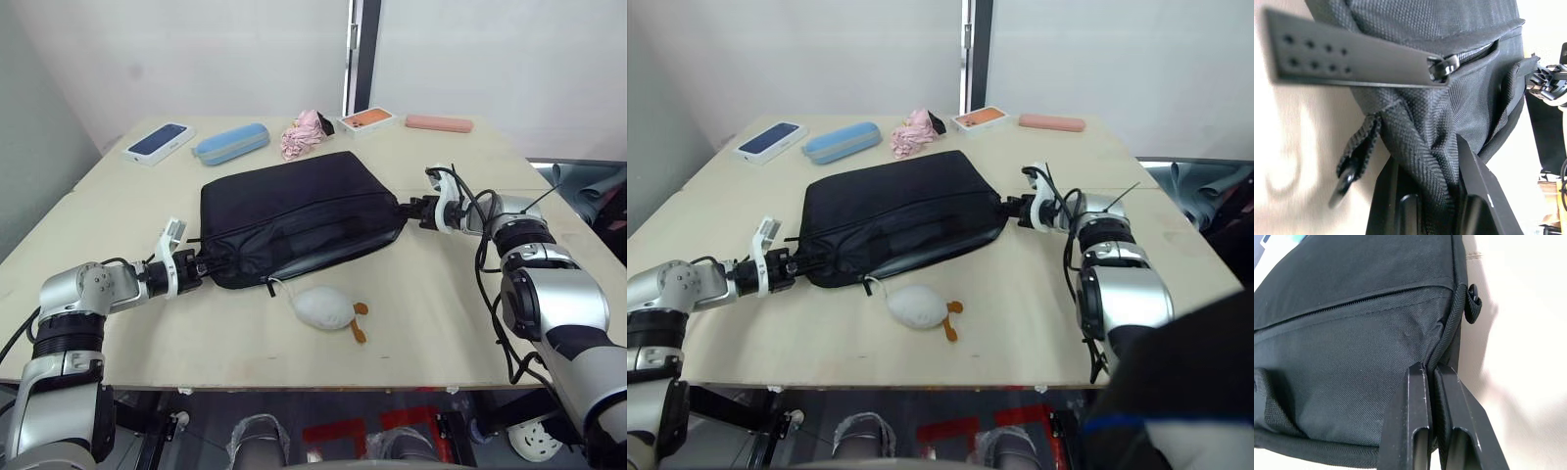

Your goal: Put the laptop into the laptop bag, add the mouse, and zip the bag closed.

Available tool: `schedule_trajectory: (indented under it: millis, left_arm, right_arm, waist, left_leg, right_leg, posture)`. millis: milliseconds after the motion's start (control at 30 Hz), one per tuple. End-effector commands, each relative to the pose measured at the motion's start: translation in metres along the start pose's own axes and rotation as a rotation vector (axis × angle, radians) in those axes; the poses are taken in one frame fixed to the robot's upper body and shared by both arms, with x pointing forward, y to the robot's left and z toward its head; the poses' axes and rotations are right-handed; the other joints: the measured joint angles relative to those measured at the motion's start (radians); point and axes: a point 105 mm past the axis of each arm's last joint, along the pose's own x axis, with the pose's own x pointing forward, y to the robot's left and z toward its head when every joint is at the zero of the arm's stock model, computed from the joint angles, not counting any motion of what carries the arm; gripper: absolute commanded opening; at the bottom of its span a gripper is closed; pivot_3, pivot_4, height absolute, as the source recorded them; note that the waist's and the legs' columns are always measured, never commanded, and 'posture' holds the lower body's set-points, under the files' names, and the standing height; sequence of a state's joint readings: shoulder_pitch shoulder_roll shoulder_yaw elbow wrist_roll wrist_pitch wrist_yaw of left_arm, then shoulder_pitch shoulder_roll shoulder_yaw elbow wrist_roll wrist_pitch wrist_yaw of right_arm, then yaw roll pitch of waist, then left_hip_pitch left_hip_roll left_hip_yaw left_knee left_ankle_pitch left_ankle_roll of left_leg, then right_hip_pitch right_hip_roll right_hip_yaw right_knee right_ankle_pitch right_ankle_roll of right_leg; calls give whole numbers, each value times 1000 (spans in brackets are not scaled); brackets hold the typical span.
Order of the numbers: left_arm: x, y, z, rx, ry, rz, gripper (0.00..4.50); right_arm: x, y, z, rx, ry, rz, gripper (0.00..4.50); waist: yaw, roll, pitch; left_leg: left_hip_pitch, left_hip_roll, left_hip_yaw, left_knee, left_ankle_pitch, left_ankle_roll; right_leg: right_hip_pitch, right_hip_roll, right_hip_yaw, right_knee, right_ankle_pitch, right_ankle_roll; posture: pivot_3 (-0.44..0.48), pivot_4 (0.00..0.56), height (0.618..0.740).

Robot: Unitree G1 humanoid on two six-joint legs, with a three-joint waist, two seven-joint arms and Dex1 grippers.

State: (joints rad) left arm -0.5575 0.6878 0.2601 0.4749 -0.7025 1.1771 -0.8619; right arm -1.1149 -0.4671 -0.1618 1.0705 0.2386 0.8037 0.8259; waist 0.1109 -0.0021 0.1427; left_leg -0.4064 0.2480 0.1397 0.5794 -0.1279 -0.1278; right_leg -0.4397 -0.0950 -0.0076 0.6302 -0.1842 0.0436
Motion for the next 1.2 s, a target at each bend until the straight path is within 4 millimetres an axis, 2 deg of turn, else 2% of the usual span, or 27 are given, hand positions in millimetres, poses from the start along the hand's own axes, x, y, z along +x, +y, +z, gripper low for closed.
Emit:
schedule_trajectory:
  millis: [33,133,167,233,367,467,533,700,833,933,1000,1100,1200]
  left_arm:
    - [-2,-16,24,119,-21,-43,139]
    - [-3,-20,29,151,3,-63,139]
    - [-3,-23,29,174,29,-79,139]
    - [-3,-29,29,214,88,-109,139]
    - [-6,-27,26,300,223,-119,139]
    - [-10,-15,31,361,294,-76,139]
    - [-11,-7,37,394,310,-28,139]
    - [-10,2,52,421,278,54,139]
    - [-8,0,46,416,315,12,139]
    - [-7,6,44,412,305,31,139]
    - [-6,5,47,405,275,33,1155]
    - [-10,7,59,422,206,83,2186]
    - [-20,4,73,465,151,98,3204]
  right_arm:
    - [-21,19,14,-55,-34,89,0]
    - [-37,31,9,-87,-37,119,0]
    - [-48,39,7,-117,-46,148,0]
    - [-69,54,-5,-186,-34,186,0]
    - [-90,68,-27,-244,8,190,0]
    - [-92,74,-42,-255,38,186,0]
    - [-86,77,-53,-266,59,183,0]
    - [-76,86,-66,-288,62,189,0]
    - [-75,92,-71,-296,75,213,0]
    - [-76,94,-73,-319,92,222,1038]
    - [-78,94,-73,-338,98,237,1687]
    - [-83,88,-65,-357,96,228,2759]
    - [-97,79,-52,-393,86,221,3734]
  waist:
    - [4,0,0]
    - [12,-1,1]
    - [13,-1,1]
    - [21,-1,1]
    - [27,-1,2]
    - [28,0,2]
    - [27,0,2]
    - [25,0,2]
    - [24,0,2]
    - [22,0,2]
    - [22,0,2]
    - [23,0,2]
    - [28,0,2]
  left_leg:
    - [0,0,0,0,0,0]
    - [-1,0,-1,-2,0,0]
    - [-1,0,-1,-2,1,0]
    - [-2,0,-2,-3,1,0]
    - [-2,0,-1,-6,3,-5]
    - [1,0,0,-6,2,-5]
    - [2,0,2,-6,2,-5]
    - [2,0,2,-5,3,-6]
    - [2,0,2,-6,3,-7]
    - [2,0,2,-7,3,-7]
    - [2,0,2,-7,3,-7]
    - [3,0,1,-6,2,-6]
    - [4,0,1,-4,2,-6]
  right_leg:
    - [0,0,0,0,0,0]
    - [0,0,-2,-2,0,0]
    - [0,0,-2,-2,0,1]
    - [0,1,-2,-5,1,1]
    - [0,1,-2,-6,1,2]
    - [1,1,0,-5,1,2]
    - [1,1,2,-4,1,2]
    - [0,1,3,-3,2,3]
    - [0,0,3,-5,2,3]
    - [0,0,3,-5,2,3]
    - [1,0,3,-5,2,3]
    - [2,0,3,-3,2,3]
    - [3,0,3,-2,2,3]
  posture:
    - [0,150,740]
    - [0,150,740]
    - [0,150,740]
    - [0,150,740]
    - [0,150,740]
    - [0,150,740]
    - [0,150,740]
    - [0,150,740]
    - [0,150,740]
    - [0,150,740]
    - [0,150,740]
    - [0,150,740]
    - [0,150,740]
